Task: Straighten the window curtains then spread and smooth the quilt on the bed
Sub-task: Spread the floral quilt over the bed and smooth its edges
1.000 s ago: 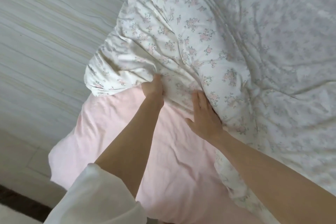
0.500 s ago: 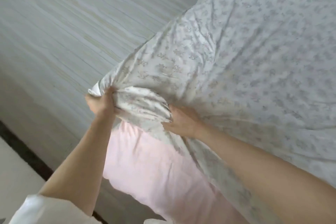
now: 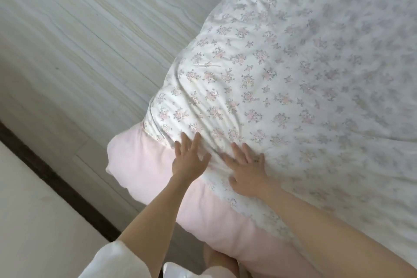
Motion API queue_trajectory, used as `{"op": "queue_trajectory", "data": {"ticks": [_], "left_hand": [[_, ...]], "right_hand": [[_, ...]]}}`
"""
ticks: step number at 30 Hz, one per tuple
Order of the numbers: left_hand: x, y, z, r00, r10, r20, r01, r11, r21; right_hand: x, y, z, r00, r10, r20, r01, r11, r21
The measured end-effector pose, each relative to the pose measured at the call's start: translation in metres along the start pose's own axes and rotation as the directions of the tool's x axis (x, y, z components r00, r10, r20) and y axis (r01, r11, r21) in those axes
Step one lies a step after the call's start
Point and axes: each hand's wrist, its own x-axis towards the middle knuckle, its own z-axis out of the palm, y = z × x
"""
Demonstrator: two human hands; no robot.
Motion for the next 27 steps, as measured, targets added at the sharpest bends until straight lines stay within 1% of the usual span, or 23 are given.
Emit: {"op": "queue_trajectory", "data": {"ticks": [1, 2, 3, 4, 5, 6, 7, 8, 9, 10, 11, 12, 13, 14, 15, 17, 18, 19, 21, 22, 24, 25, 27], "left_hand": [[-0.004, -0.007, 0.01, 0.998, -0.021, 0.056, 0.018, 0.998, 0.056], [-0.008, -0.016, 0.016, 0.994, -0.061, 0.088, 0.053, 0.994, 0.098], [-0.011, -0.025, 0.018, 0.989, -0.107, 0.099, 0.095, 0.989, 0.113], [-0.012, -0.033, 0.018, 0.986, -0.143, 0.091, 0.134, 0.986, 0.095], [-0.012, -0.038, 0.014, 0.985, -0.167, 0.05, 0.164, 0.985, 0.044], [-0.01, -0.041, 0.01, 0.98, -0.197, -0.026, 0.196, 0.98, -0.047], [-0.007, -0.041, 0.008, 0.96, -0.254, -0.119, 0.231, 0.956, -0.183], [-0.004, -0.038, 0.006, 0.921, -0.347, -0.177, 0.271, 0.897, -0.349], [-0.001, -0.032, 0.004, 0.881, -0.443, -0.164, 0.304, 0.798, -0.521], [0.0, -0.024, 0.006, 0.859, -0.506, -0.081, 0.33, 0.667, -0.668], [-0.001, -0.015, 0.011, 0.848, -0.529, 0.029, 0.351, 0.521, -0.778], [-0.002, -0.007, 0.017, 0.838, -0.53, 0.128, 0.375, 0.389, -0.842], [-0.005, 0.002, 0.026, 0.822, -0.535, 0.194, 0.398, 0.298, -0.868], [-0.008, 0.01, 0.034, 0.803, -0.556, 0.214, 0.411, 0.257, -0.875], [-0.012, 0.017, 0.042, 0.79, -0.582, 0.195, 0.407, 0.259, -0.876], [-0.021, 0.021, 0.053, 0.778, -0.625, 0.067, 0.348, 0.34, -0.874], [-0.027, 0.015, 0.057, 0.764, -0.645, 0.006, 0.311, 0.36, -0.879], [-0.031, 0.008, 0.059, 0.741, -0.671, -0.023, 0.285, 0.345, -0.894], [-0.042, -0.011, 0.061, 0.686, -0.726, -0.039, 0.269, 0.303, -0.914], [-0.047, -0.018, 0.061, 0.672, -0.739, -0.047, 0.272, 0.305, -0.913], [-0.047, -0.026, 0.059, 0.661, -0.748, -0.049, 0.301, 0.325, -0.897], [-0.045, -0.026, 0.056, 0.658, -0.751, -0.044, 0.324, 0.335, -0.885], [-0.045, -0.023, 0.051, 0.661, -0.751, 0.003, 0.353, 0.307, -0.884]], "right_hand": [[-0.004, 0.002, 0.009, 0.998, -0.039, 0.058, 0.04, 0.999, -0.011], [-0.008, 0.004, 0.015, 0.994, -0.078, 0.078, 0.077, 0.997, 0.021], [-0.012, 0.006, 0.017, 0.992, -0.109, 0.064, 0.103, 0.99, 0.094], [-0.017, 0.008, 0.019, 0.993, -0.12, 0.017, 0.114, 0.973, 0.203], [-0.021, 0.01, 0.019, 0.994, -0.097, -0.06, 0.111, 0.943, 0.315], [-0.024, 0.013, 0.018, 0.986, -0.04, -0.164, 0.101, 0.918, 0.384], [-0.029, 0.016, 0.018, 0.959, 0.039, -0.28, 0.076, 0.919, 0.388], [-0.034, 0.02, 0.02, 0.917, 0.119, -0.381, 0.025, 0.935, 0.353], [-0.038, 0.024, 0.021, 0.874, 0.189, -0.448, -0.047, 0.95, 0.309], [-0.043, 0.029, 0.025, 0.851, 0.244, -0.465, -0.125, 0.954, 0.271], [-0.048, 0.032, 0.03, 0.855, 0.278, -0.438, -0.19, 0.953, 0.235], [-0.052, 0.035, 0.036, 0.875, 0.295, -0.384, -0.232, 0.952, 0.202], [-0.057, 0.037, 0.045, 0.901, 0.288, -0.324, -0.244, 0.954, 0.172], [-0.062, 0.039, 0.053, 0.927, 0.26, -0.271, -0.23, 0.963, 0.138], [-0.066, 0.039, 0.061, 0.948, 0.225, -0.224, -0.206, 0.973, 0.105], [-0.074, 0.037, 0.072, 0.965, 0.195, -0.174, -0.179, 0.978, 0.103], [-0.079, 0.037, 0.076, 0.966, 0.196, -0.17, -0.175, 0.976, 0.129], [-0.082, 0.037, 0.078, 0.967, 0.192, -0.169, -0.166, 0.974, 0.155], [-0.088, 0.038, 0.078, 0.978, 0.158, -0.134, -0.127, 0.969, 0.214], [-0.091, 0.037, 0.077, 0.985, 0.136, -0.106, -0.103, 0.958, 0.268], [-0.093, 0.036, 0.073, 0.991, 0.113, -0.065, -0.081, 0.924, 0.375], [-0.093, 0.035, 0.072, 0.992, 0.11, -0.069, -0.074, 0.916, 0.394], [-0.096, 0.037, 0.07, 0.986, 0.133, -0.097, -0.086, 0.919, 0.385]]}}
